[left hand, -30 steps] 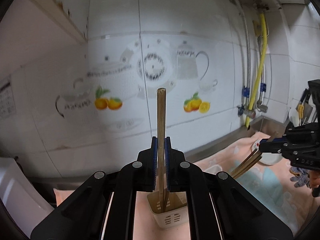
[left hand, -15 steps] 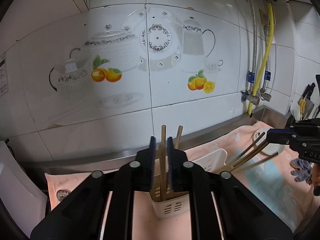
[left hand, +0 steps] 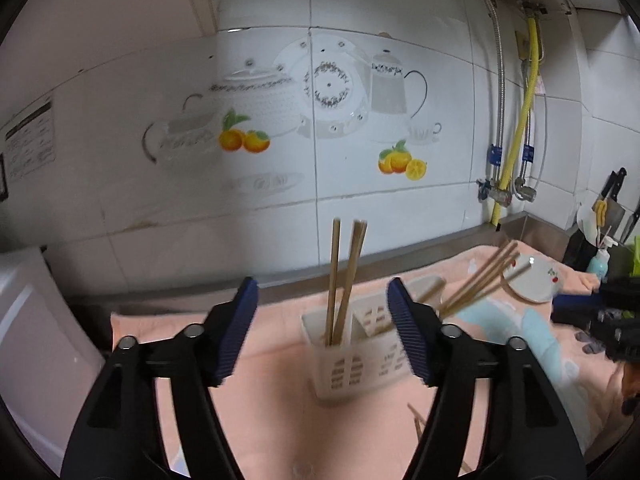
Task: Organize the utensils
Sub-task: 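Move both open tools back over the last two chopsticks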
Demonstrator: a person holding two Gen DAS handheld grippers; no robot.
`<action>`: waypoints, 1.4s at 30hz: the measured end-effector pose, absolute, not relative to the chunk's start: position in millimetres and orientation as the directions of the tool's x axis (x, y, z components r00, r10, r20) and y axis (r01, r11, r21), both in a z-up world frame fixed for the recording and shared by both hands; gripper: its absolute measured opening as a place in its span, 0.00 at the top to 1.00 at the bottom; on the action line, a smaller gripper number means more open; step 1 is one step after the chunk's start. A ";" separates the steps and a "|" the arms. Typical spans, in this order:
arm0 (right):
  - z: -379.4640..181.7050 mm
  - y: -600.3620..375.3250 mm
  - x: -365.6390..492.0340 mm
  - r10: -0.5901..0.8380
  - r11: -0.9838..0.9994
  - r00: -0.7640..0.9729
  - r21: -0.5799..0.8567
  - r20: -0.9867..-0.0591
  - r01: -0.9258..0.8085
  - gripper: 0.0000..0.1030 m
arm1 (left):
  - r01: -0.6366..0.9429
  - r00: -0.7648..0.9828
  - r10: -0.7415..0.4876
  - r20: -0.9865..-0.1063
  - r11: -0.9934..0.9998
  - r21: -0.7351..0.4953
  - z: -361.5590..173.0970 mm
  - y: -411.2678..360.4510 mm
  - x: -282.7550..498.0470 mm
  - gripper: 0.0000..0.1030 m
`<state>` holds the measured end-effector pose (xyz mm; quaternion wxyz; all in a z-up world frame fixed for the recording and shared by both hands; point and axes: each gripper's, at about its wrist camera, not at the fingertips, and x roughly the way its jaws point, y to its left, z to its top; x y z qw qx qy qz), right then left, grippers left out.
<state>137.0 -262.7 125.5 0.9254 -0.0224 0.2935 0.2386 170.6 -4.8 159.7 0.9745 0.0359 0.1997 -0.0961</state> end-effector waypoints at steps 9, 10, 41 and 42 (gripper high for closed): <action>42.6 -238.7 86.0 0.424 0.876 0.620 0.124 -0.660 -0.467 0.80 | 0.181 0.885 -0.151 -0.440 0.983 0.026 120.0 5.3 132.0 0.18; 33.6 -235.2 81.1 0.423 0.874 0.607 0.126 -0.673 -0.469 0.80 | 0.181 0.882 -0.152 -0.446 0.983 0.023 116.3 6.2 129.0 0.17; -42.7 -214.6 45.7 0.332 0.912 0.550 0.112 -0.766 -0.394 0.91 | 0.205 0.741 -0.202 -0.640 0.976 -0.071 7.0 0.4 56.4 0.13; -42.7 -215.1 44.9 0.330 0.913 0.553 0.109 -0.765 -0.394 0.91 | 0.212 0.732 -0.207 -0.649 0.975 -0.072 2.8 -1.4 54.1 0.13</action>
